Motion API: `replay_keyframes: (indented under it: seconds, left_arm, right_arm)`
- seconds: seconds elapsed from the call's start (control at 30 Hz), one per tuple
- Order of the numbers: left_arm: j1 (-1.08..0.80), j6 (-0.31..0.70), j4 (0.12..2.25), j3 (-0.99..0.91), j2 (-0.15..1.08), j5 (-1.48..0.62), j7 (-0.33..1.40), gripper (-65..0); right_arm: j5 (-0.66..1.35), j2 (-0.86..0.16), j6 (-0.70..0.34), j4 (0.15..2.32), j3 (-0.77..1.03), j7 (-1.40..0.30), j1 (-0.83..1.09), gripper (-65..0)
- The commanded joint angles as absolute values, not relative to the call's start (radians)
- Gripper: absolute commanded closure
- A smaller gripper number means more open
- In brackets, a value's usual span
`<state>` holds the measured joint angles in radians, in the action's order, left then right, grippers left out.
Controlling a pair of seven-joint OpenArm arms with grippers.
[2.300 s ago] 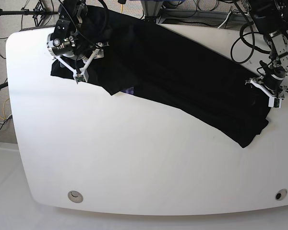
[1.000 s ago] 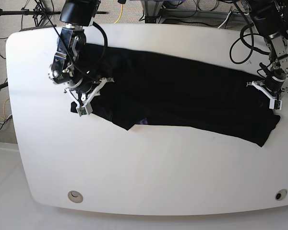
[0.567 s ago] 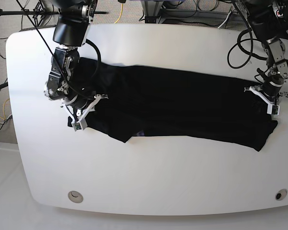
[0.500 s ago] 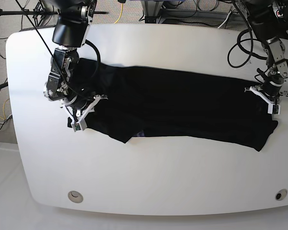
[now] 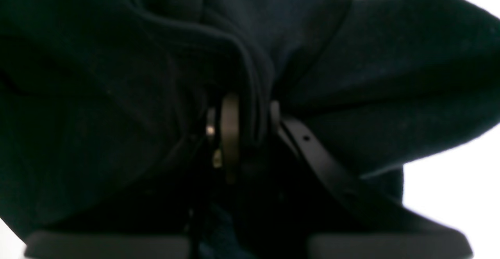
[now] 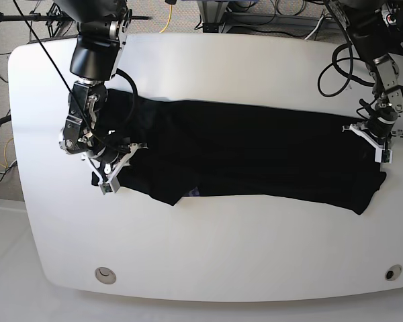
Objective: Fold the T-shirt properly
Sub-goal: 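Pull both shirt ends apart with both grippers to straighten the strip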
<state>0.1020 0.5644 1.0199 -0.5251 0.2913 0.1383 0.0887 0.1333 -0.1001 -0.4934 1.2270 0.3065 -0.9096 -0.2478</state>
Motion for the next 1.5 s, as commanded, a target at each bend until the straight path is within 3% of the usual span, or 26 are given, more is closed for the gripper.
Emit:
replay_keyframes:
  seconds: [0.0, 0.63, 1.2, 1.47]
  left_arm:
    - [0.119, 0.547, 1.04, -0.533, 0.325, 0.133, 0.073, -10.2]
    - [0.117, 0.547, 1.041, -0.535, 0.331, 0.131, 0.073, -10.2]
    - [0.122, 0.552, 1.043, -0.579, 0.329, 0.131, 0.073, -10.2]
    - [0.143, 0.552, 1.072, -0.61, 0.329, 0.13, 0.073, -10.2]
  right_arm:
    - [0.039, -0.117, -0.46, 1.218, 0.308, -0.983, -0.249, -1.4]
    - [0.039, -0.194, -0.46, 1.221, 0.094, -0.978, -0.239, -1.5]
    - [0.044, -0.183, -0.455, 1.228, 0.064, -0.984, -0.266, -1.6]
    - [0.041, -0.183, -0.453, 1.334, 0.064, -1.026, -0.266, -2.4]
